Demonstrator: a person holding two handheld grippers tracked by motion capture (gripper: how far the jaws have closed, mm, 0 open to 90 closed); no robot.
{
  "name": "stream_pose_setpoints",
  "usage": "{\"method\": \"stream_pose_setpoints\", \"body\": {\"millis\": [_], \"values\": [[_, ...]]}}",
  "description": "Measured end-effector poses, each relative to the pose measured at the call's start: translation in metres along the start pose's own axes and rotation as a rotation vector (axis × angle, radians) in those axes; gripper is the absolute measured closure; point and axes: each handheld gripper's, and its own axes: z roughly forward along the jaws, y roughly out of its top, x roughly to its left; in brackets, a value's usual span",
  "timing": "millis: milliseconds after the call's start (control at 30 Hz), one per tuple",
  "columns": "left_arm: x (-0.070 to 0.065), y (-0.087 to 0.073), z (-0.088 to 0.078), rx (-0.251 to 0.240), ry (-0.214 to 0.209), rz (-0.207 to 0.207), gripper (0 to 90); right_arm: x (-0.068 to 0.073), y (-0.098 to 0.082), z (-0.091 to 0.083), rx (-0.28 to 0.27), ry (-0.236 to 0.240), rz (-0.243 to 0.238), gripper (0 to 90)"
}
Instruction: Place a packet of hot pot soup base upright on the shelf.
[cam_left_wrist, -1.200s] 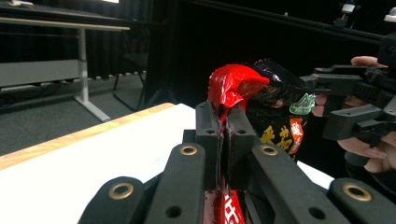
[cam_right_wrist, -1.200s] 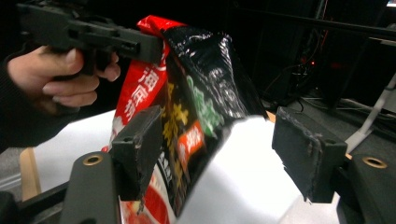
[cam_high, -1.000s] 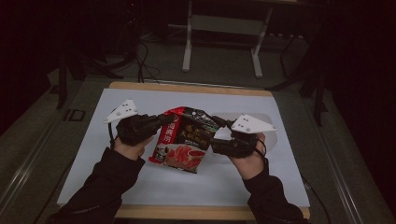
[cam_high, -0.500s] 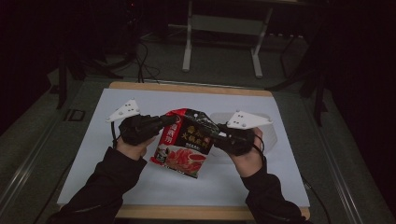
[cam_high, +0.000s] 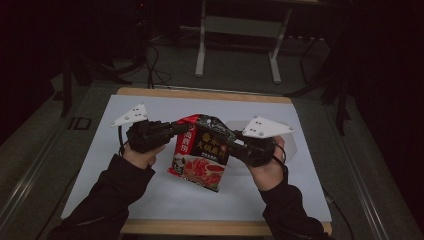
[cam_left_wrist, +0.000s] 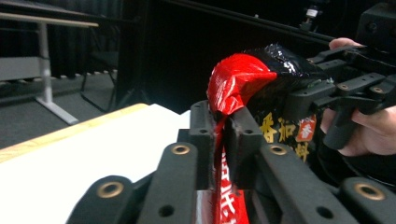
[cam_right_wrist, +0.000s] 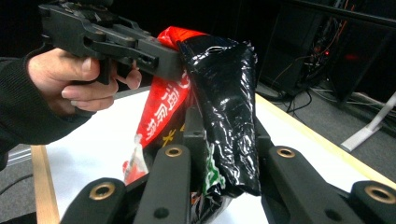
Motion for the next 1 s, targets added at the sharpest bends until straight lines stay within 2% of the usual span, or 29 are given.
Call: {"method": "stream_pose_setpoints", "body": {"millis": [33,67,133,167,233,367,467,567,667,833,1000], "values": [[0.0,0.0,0.0,-0.007,-0.021,0.006,78.4,0.0,0.001,-0.001,-0.006,0.002,0.004,77.6],[0.001,0.001,0.0,-0.007,-0.047,0.01,70.8,-0.001,0.002,-0.003,-0.011,0.0,0.003,77.6],[-0.001,0.001,-0.001,-0.01,-0.022,0.027,54.5,-0.002,0.005,-0.007,-0.024,-0.012,0.0,77.6],[-0.001,0.0,-0.001,-0.017,-0.026,0.036,47.5,-0.003,0.006,-0.009,-0.029,-0.02,0.008,77.6],[-0.003,-0.001,-0.001,-0.018,-0.015,0.046,38.3,-0.007,0.009,-0.014,-0.045,-0.03,0.022,77.6],[-0.003,-0.002,-0.002,-0.022,-0.036,0.039,20.8,-0.013,0.016,-0.023,-0.063,-0.063,0.025,77.4],[-0.003,-0.004,-0.002,-0.017,-0.034,0.032,15.0,-0.016,0.021,-0.029,-0.068,-0.092,0.026,77.4],[-0.003,-0.006,-0.003,0.002,-0.019,0.033,14.3,-0.021,0.024,-0.035,-0.078,-0.113,0.032,77.3],[-0.003,-0.01,-0.004,0.024,0.014,0.069,13.6,-0.025,0.026,-0.04,-0.087,-0.137,0.033,77.3],[-0.002,-0.02,-0.007,0.064,0.032,0.078,10.6,-0.031,0.032,-0.049,-0.095,-0.192,0.025,77.3],[0.001,-0.03,-0.013,0.056,0.061,0.062,2.6,-0.038,0.04,-0.056,-0.107,-0.254,0.017,77.3]]}}
